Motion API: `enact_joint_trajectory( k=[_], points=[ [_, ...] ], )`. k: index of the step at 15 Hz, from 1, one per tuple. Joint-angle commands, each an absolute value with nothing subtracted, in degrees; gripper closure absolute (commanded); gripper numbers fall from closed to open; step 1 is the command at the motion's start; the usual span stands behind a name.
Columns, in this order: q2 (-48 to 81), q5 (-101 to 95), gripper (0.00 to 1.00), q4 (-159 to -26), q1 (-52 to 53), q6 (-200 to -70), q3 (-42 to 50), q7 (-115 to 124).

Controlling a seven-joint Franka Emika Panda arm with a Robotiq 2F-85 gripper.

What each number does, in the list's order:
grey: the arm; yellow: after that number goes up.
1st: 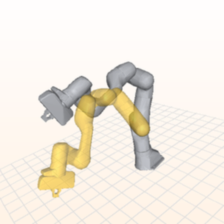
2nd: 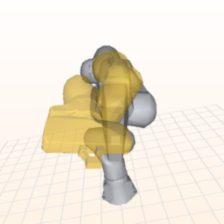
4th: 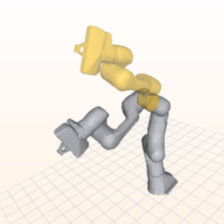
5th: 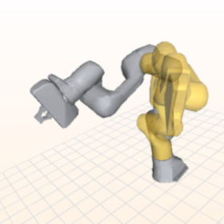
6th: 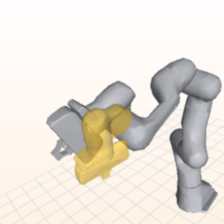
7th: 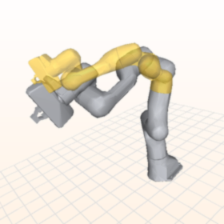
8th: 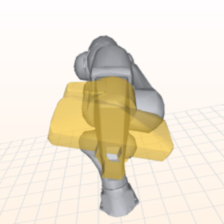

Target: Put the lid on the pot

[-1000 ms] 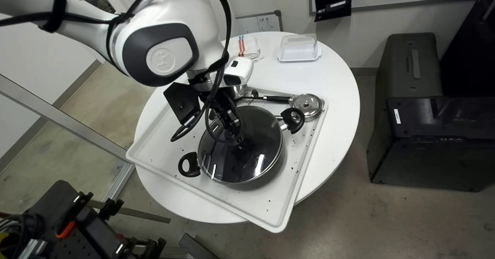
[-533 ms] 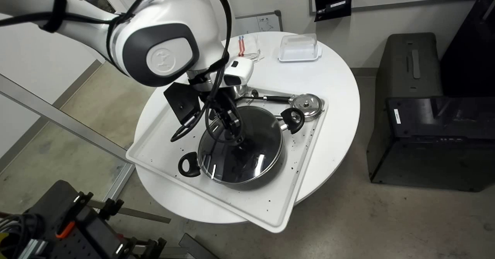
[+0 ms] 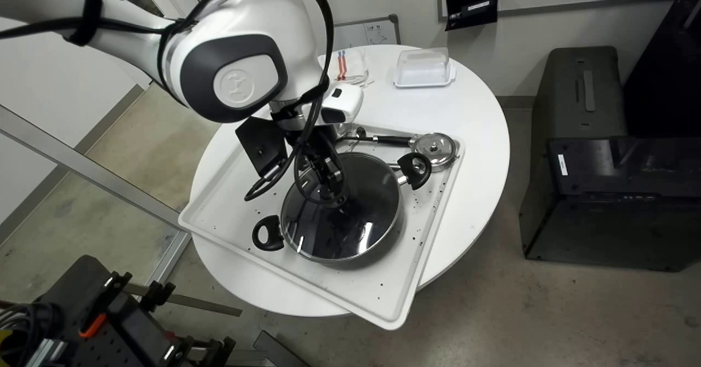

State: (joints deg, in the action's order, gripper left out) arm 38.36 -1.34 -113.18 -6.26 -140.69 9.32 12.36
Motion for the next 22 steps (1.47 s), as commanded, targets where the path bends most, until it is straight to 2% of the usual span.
enact_joint_trajectory(
  k=[1, 22],
  points=[
    [39.7, 0.3, 0.73, -110.2, -6.6, -137.7, 9.4, 12.9],
    [40.8, 1.5, 0.73, -107.8, -6.7, -136.8, 8.7, 12.9]
  ],
)
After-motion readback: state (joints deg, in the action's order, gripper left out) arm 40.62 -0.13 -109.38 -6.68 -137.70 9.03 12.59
